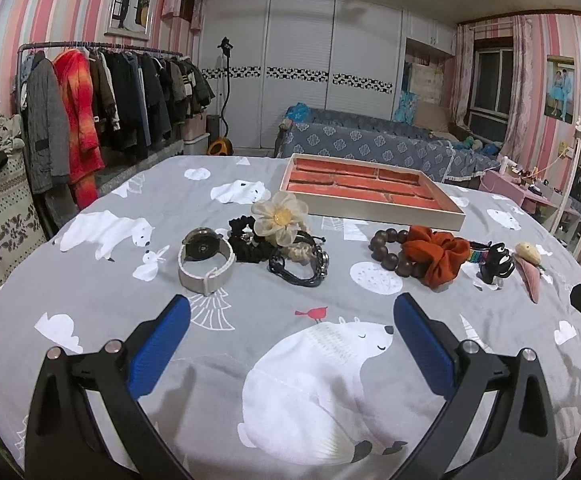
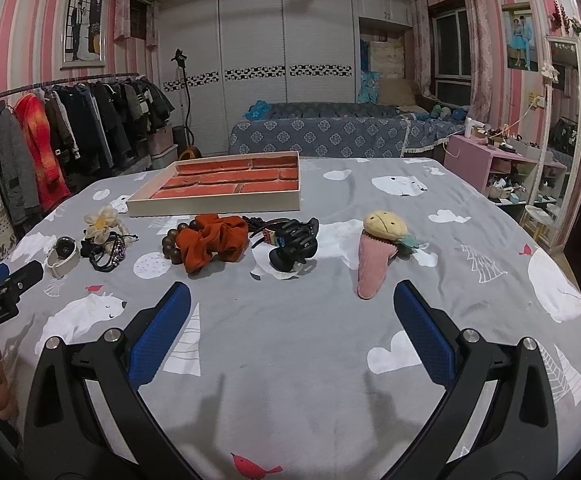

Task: Organize jewelry

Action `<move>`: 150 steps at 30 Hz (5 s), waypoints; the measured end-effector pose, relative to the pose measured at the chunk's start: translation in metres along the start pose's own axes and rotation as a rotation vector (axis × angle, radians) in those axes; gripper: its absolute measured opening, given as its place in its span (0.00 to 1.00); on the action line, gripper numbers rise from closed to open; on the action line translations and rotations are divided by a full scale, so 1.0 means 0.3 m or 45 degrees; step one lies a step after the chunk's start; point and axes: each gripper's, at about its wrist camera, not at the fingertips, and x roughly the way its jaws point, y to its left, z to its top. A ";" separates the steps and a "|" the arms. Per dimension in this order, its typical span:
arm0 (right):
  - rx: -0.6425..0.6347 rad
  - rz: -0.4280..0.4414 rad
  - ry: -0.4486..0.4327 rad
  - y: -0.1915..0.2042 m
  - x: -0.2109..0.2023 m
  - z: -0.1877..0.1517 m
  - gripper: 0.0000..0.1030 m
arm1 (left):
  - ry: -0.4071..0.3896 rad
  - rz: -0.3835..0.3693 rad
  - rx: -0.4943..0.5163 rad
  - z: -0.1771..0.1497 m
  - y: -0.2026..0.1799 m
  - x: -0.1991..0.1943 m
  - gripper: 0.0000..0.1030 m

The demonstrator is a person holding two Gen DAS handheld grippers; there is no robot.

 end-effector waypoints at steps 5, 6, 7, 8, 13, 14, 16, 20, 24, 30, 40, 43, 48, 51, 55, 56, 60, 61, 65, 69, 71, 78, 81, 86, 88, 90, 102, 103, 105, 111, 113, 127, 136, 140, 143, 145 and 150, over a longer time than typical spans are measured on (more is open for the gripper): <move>-0.004 0.000 -0.002 -0.001 0.001 0.000 0.96 | -0.017 -0.002 0.020 0.003 -0.012 -0.001 0.96; -0.005 -0.002 -0.001 -0.001 0.001 -0.001 0.96 | -0.016 -0.004 0.021 0.004 -0.013 0.000 0.96; -0.005 -0.002 -0.002 -0.002 0.000 -0.001 0.96 | -0.019 -0.008 0.019 0.005 -0.013 0.000 0.96; -0.004 -0.001 -0.001 -0.002 0.002 -0.001 0.96 | -0.022 -0.009 0.018 0.005 -0.014 -0.001 0.96; -0.004 0.000 0.002 0.000 -0.001 -0.001 0.96 | -0.035 -0.013 0.019 0.008 -0.017 -0.012 0.96; -0.009 -0.001 0.000 0.001 0.000 -0.001 0.96 | -0.038 -0.011 0.018 0.008 -0.017 -0.013 0.96; -0.010 -0.003 -0.001 0.000 0.002 -0.001 0.96 | -0.037 -0.011 0.019 0.008 -0.018 -0.013 0.96; -0.011 -0.012 -0.001 -0.002 0.000 -0.002 0.96 | -0.037 -0.014 0.018 0.008 -0.020 -0.012 0.96; -0.013 -0.019 -0.001 -0.004 0.000 -0.001 0.96 | -0.037 -0.009 0.026 0.005 -0.023 -0.009 0.96; -0.014 -0.025 0.017 -0.013 0.023 0.008 0.96 | 0.004 0.014 0.036 0.008 -0.029 0.025 0.96; -0.001 -0.018 0.056 -0.024 0.119 0.058 0.96 | 0.159 0.043 0.056 0.056 -0.029 0.241 0.84; 0.003 -0.024 0.047 -0.029 0.150 0.084 0.96 | 0.222 0.079 0.066 0.064 -0.020 0.322 0.78; -0.023 -0.046 0.093 -0.029 0.227 0.107 0.96 | 0.298 0.091 0.047 0.095 0.004 0.419 0.74; -0.016 -0.073 0.143 -0.041 0.295 0.121 0.96 | 0.340 0.091 0.046 0.102 0.015 0.461 0.65; 0.027 -0.076 0.226 -0.062 0.383 0.127 0.96 | 0.425 0.077 0.052 0.093 0.021 0.525 0.47; 0.038 -0.071 0.247 -0.065 0.404 0.128 0.96 | 0.444 0.070 0.054 0.090 0.020 0.537 0.46; 0.027 -0.083 0.292 -0.058 0.468 0.132 0.96 | 0.444 0.045 0.076 0.096 0.013 0.548 0.33; 0.022 -0.087 0.299 -0.056 0.479 0.132 0.96 | 0.444 0.041 0.075 0.096 0.014 0.551 0.30; 0.026 -0.086 0.347 -0.058 0.535 0.132 0.96 | 0.446 0.019 0.066 0.101 0.016 0.565 0.22; 0.033 -0.065 0.385 -0.061 0.573 0.132 0.75 | 0.444 0.003 0.049 0.103 0.020 0.563 0.16; 0.044 -0.027 0.407 -0.064 0.586 0.129 0.51 | 0.443 -0.006 0.040 0.105 0.024 0.560 0.14; 0.053 0.040 0.361 -0.052 0.520 0.135 0.43 | 0.427 -0.042 0.028 0.103 0.017 0.497 0.12; 0.052 0.054 0.325 -0.051 0.465 0.145 0.43 | 0.412 -0.054 0.031 0.099 0.009 0.450 0.12; 0.044 0.068 0.273 -0.045 0.392 0.156 0.43 | 0.372 -0.057 0.037 0.104 0.001 0.370 0.12; 0.047 0.075 0.255 -0.043 0.362 0.160 0.43 | 0.346 -0.051 0.047 0.112 -0.007 0.336 0.12; 0.051 0.080 0.231 -0.041 0.330 0.166 0.43 | 0.312 -0.049 0.059 0.124 -0.015 0.295 0.12; 0.048 0.100 0.116 -0.032 0.168 0.209 0.43 | 0.180 -0.055 0.085 0.191 -0.024 0.123 0.11; 0.047 0.099 0.109 -0.032 0.160 0.210 0.43 | 0.178 -0.056 0.083 0.191 -0.026 0.119 0.11; 0.047 0.098 0.099 -0.033 0.145 0.213 0.43 | 0.170 -0.052 0.086 0.191 -0.029 0.107 0.11; 0.021 0.087 0.087 -0.026 0.134 0.216 0.43 | 0.156 -0.045 0.084 0.200 -0.030 0.103 0.11; 0.016 0.094 0.085 -0.019 0.138 0.219 0.43 | 0.147 -0.044 0.089 0.210 -0.033 0.105 0.11; -0.020 0.105 0.022 0.011 0.185 0.311 0.43 | 0.070 -0.042 0.136 0.319 -0.072 0.178 0.11; -0.045 0.171 -0.018 0.059 0.276 0.446 0.43 | -0.021 -0.026 0.154 0.466 -0.123 0.274 0.11; -0.054 0.177 -0.056 0.080 0.328 0.512 0.43 | -0.058 -0.021 0.150 0.534 -0.143 0.330 0.11; -0.046 0.189 -0.072 0.083 0.384 0.549 0.43 | -0.039 -0.074 0.103 0.582 -0.146 0.397 0.11; -0.042 0.188 -0.073 0.086 0.436 0.571 0.43 | -0.046 -0.064 0.103 0.604 -0.157 0.435 0.11; -0.034 0.179 -0.055 0.093 0.582 0.612 0.43 | 0.002 -0.068 0.104 0.647 -0.167 0.579 0.11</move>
